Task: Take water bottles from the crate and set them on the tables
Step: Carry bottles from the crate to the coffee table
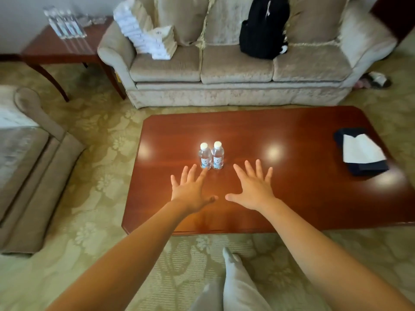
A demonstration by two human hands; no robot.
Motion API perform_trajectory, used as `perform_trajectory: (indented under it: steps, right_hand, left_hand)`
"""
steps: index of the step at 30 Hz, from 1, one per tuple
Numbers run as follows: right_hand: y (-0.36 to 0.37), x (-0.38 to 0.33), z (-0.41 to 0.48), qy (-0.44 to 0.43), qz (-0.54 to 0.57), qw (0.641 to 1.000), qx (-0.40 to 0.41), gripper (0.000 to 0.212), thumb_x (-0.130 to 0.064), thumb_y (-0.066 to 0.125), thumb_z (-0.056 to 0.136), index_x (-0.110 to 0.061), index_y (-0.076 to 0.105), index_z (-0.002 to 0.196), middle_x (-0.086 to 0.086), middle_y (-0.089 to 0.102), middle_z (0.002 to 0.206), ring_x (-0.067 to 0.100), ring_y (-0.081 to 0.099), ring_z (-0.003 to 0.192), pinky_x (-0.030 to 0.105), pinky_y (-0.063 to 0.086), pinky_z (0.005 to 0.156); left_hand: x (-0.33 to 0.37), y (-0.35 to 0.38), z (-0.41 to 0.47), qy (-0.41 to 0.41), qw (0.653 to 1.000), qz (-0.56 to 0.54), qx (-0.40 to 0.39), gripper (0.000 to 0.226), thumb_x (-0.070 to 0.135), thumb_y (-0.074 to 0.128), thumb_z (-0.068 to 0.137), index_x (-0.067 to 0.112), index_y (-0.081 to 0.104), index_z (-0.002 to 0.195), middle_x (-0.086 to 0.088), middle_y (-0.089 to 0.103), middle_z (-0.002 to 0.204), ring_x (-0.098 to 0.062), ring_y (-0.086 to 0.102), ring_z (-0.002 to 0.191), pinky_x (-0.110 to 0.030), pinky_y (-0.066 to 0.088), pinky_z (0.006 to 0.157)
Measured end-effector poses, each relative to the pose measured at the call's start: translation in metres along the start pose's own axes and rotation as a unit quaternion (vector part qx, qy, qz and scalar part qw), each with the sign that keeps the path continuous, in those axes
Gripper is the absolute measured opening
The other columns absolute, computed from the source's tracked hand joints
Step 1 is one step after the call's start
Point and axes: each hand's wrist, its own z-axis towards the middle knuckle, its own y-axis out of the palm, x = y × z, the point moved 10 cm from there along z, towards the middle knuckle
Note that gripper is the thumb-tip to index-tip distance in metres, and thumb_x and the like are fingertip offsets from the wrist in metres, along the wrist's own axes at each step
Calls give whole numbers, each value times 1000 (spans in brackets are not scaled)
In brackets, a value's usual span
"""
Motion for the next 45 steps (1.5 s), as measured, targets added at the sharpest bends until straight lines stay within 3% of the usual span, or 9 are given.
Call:
perform_trajectory:
  steps: [8, 19, 28, 45]
  right_hand:
    - [-65, 15, -130, 52, 10, 997, 62, 98, -70, 56, 82, -36, 3, 157, 6, -6, 167, 34, -22, 150, 64, -16, 113]
    - [-46, 119, -324, 239, 88, 959, 124, 97, -66, 57, 85, -35, 1, 158, 7, -6, 167, 38, -20, 150, 64, -14, 115]
    - [5, 196, -506, 387, 149, 895, 165, 101, -70, 58, 81, -37, 1, 158, 6, -8, 167, 35, -21, 150, 63, -14, 115]
    - [140, 276, -947, 598, 207, 741, 225, 99, -71, 57, 83, -39, 0, 157, 4, -10, 167, 32, -24, 149, 60, -16, 116]
  left_hand:
    - [60, -59, -99, 95, 994, 42, 14, 95, 77, 44, 84, 39, -6, 155, -1, -12, 166, -24, -16, 151, -64, -3, 117]
    - [199, -33, -185, 262, 959, 108, 9, 96, 77, 44, 84, 39, -8, 155, 0, -11, 166, -25, -15, 151, -64, -3, 118]
    - [346, 34, -299, 418, 893, 169, -7, 94, 75, 43, 86, 39, -9, 155, -2, -8, 166, -26, -13, 152, -65, -3, 117]
    - [568, 225, -642, 624, 750, 212, -54, 90, 74, 40, 88, 38, -9, 155, 1, -8, 166, -23, -8, 153, -57, 2, 120]
